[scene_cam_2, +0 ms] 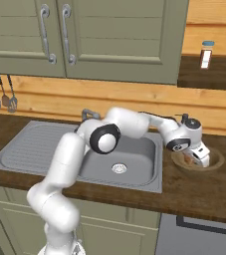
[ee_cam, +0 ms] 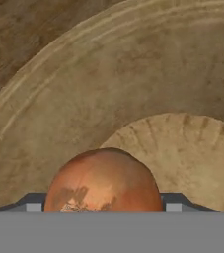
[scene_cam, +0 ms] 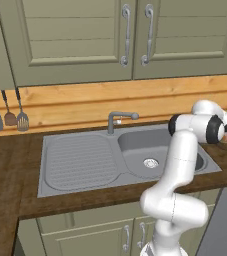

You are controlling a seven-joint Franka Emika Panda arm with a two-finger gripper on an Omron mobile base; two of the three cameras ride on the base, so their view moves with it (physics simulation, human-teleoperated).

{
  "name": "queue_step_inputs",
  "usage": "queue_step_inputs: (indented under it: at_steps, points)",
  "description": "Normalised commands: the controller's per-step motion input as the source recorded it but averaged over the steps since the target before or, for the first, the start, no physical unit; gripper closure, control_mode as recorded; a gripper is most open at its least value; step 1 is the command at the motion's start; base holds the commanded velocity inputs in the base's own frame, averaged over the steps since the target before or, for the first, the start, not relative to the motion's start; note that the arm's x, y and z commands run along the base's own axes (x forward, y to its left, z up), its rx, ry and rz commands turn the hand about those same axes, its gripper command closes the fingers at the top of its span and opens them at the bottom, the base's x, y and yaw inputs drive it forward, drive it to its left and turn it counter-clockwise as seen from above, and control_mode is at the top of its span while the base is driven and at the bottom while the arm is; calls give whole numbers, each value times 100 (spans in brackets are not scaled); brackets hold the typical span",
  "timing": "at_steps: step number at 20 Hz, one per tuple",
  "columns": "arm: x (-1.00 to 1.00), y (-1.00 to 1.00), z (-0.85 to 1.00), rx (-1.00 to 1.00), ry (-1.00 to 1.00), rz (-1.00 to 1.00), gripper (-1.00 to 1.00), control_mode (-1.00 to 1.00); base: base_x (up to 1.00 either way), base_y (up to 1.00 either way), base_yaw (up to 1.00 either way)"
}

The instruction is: Pick the onion from the sink and place it in the bowl. Then pick the bowl and place it in the microwave. Then close the microwave door and press the start button.

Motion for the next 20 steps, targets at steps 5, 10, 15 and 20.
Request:
queue_step_inputs:
  at_steps: [5, 10, 15, 20]
  points:
    - [27, -1, -32, 0, 3, 0, -100, -100, 0, 0, 0]
    - [-2, 0, 1, 0, 0, 0, -100, -100, 0, 0, 0]
    - [-23, 31, 27, -1, 0, 4, -100, -100, 0, 0, 0]
    - [-34, 49, 43, -6, 0, 5, -100, -100, 0, 0, 0]
